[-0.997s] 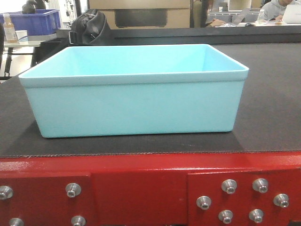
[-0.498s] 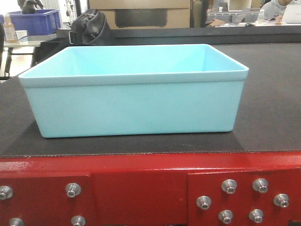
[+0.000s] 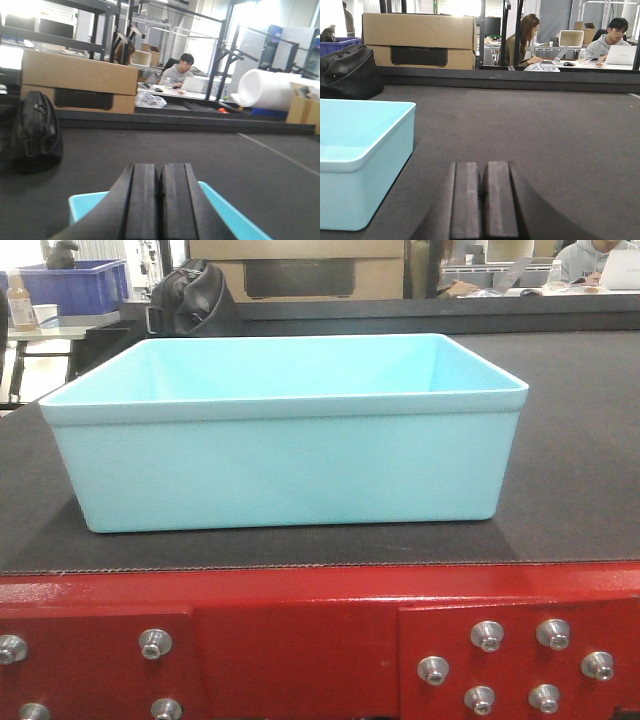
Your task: Fetch blue bin and place on conveyor start
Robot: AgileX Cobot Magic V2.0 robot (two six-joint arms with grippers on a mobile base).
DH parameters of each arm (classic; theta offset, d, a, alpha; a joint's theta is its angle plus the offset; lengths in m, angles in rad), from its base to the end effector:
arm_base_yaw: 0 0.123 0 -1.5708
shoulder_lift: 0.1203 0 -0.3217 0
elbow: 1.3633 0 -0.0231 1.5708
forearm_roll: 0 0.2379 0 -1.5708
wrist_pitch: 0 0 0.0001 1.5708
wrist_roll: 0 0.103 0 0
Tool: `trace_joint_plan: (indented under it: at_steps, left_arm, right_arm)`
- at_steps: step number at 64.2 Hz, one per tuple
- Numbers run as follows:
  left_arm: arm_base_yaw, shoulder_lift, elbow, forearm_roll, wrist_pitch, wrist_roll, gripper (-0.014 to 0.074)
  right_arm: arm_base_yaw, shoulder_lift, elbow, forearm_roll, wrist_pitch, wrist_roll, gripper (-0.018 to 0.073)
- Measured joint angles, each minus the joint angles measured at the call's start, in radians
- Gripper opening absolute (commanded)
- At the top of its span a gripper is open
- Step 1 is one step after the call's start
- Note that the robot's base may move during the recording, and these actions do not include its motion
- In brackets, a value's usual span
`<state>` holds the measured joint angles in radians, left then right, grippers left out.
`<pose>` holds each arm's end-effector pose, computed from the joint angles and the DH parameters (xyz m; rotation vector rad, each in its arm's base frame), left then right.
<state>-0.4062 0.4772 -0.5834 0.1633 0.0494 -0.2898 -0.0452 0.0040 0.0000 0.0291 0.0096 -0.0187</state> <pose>0.0600 -0.0249 0.3871 0.1940 1.4271 -0.4329 0.0187 -0.0008 0.2131 0.0414 1.4967 -0.0278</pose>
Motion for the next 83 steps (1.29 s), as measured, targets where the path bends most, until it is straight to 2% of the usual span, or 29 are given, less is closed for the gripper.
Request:
trace_joint_plan:
  at_steps: [6,11,18,24,31,41,51,59,67,83]
  left_arm:
    - [0.045,-0.012,0.027,0.025,0.000,0.037,-0.0111]
    - [0.096,-0.039,0.075,0.016,0.000,0.081,-0.0111]
    - [0.178,-0.109,0.157,0.002,-0.002,0.103,-0.0111]
    - [0.245,-0.192,0.242,-0.034,-0.002,0.145,-0.0111]
    - [0.314,-0.298,0.341,-0.108,-0.002,0.235,-0.0111]
    - [0.383,-0.413,0.449,-0.135,-0.002,0.264,-0.0111]
    - [0.403,-0.470,0.530,-0.145,-0.014,0.270,-0.0111]
    - [0.406,-0.472,0.579,-0.145,-0.072,0.271,-0.0111]
    - [0.414,-0.472,0.584,-0.145,-0.113,0.271,-0.0111]
    - [0.449,-0.472,0.585,-0.150,-0.115,0.271,-0.0111]
  right_arm:
    - [0.000,0.000,0.000,0.000,0.000,0.000,-0.0167]
    - [0.000,0.000,0.000,0.000,0.000,0.000,-0.0167]
    - [0.000,0.000,0.000,0.000,0.000,0.000,-0.0167]
    - [0.000,0.000,0.000,0.000,0.000,0.000,-0.0167]
    - [0.000,0.000,0.000,0.000,0.000,0.000,-0.0167]
    - [0.000,0.000,0.000,0.000,0.000,0.000,-0.0167]
    - [0.000,0.000,0.000,0.000,0.000,0.000,-0.0167]
    - [0.000,0.000,0.000,0.000,0.000,0.002,-0.0167]
    - [0.000,0.000,0.000,0.000,0.000,0.002,-0.0167]
    - [0.000,0.000,0.000,0.000,0.000,0.002,-0.0167]
